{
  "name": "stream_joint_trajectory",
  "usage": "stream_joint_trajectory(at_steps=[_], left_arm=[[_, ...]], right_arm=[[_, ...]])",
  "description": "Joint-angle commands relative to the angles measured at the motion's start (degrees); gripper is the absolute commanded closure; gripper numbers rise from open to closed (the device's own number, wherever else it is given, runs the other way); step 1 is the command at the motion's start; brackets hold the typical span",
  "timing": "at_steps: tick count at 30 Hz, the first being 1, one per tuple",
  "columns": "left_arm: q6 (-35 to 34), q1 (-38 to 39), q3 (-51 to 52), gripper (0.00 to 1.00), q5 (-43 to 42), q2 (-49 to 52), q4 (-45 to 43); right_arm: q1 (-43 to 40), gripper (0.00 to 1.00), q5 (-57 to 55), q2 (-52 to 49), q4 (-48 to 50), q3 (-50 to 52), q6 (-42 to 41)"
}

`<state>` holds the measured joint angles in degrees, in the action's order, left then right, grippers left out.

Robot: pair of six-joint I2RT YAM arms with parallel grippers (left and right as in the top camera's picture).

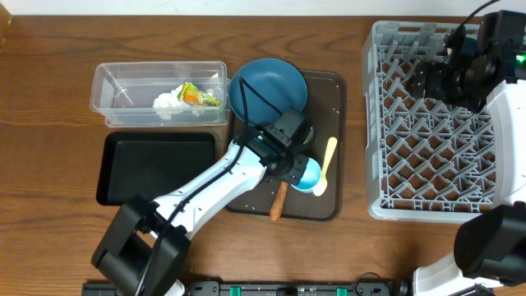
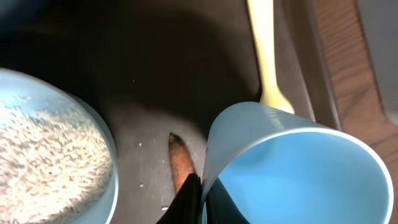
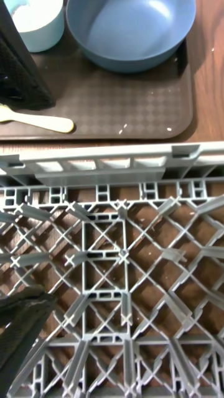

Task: Sort waste into correct bins and load items into the dishwasher rack
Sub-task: 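Grasp the light-blue cup with the left gripper and lift it, then hand the light-blue cup to the right gripper and carry toward rack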

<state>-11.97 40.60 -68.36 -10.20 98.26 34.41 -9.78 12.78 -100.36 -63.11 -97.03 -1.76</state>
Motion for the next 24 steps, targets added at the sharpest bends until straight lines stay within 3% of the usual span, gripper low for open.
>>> stream_joint_trajectory(at_steps=[1, 6, 10, 14, 19, 21, 24], left_arm=[[-0.1, -2.8, -5.1, 0.94, 0.2, -2.4, -1.0], [-3.7, -9.7, -8.3, 0.94, -1.7, -6.2, -4.6], [-9.9, -18.6, -8.3, 0.94, -19.4, -7.3, -11.8], [-16.7, -26.1, -8.3, 0.94, -34.6, -5.6, -18.5], [-17.9, -31.6, -8.3, 0.94, -54.7, -1.5, -29.2], [-18.9, -32.2, -8.3, 0.94, -62.0, 0.3, -33.8], [-18.8, -31.9, -8.3, 0.94, -65.7, 2.2, -36.7]], right_arm=[[0.3, 0.07, -3.7, -0.1, -0.3, -0.3, 1.5], [0.2, 0.03, -4.6, -0.1, 1.2, -0.3, 1.4], [0.2, 0.04, 0.1, -0.1, 3.8, -0.3, 2.0], [0.2, 0.04, 21.6, -1.0, 5.3, -0.3, 15.3], [1.4, 0.01, 50.7, -3.7, 2.6, -0.3, 35.3], [2.8, 0.01, 58.7, -4.8, 1.5, -0.3, 41.7], [5.6, 0.01, 64.7, -6.1, 1.6, -0.3, 46.4]])
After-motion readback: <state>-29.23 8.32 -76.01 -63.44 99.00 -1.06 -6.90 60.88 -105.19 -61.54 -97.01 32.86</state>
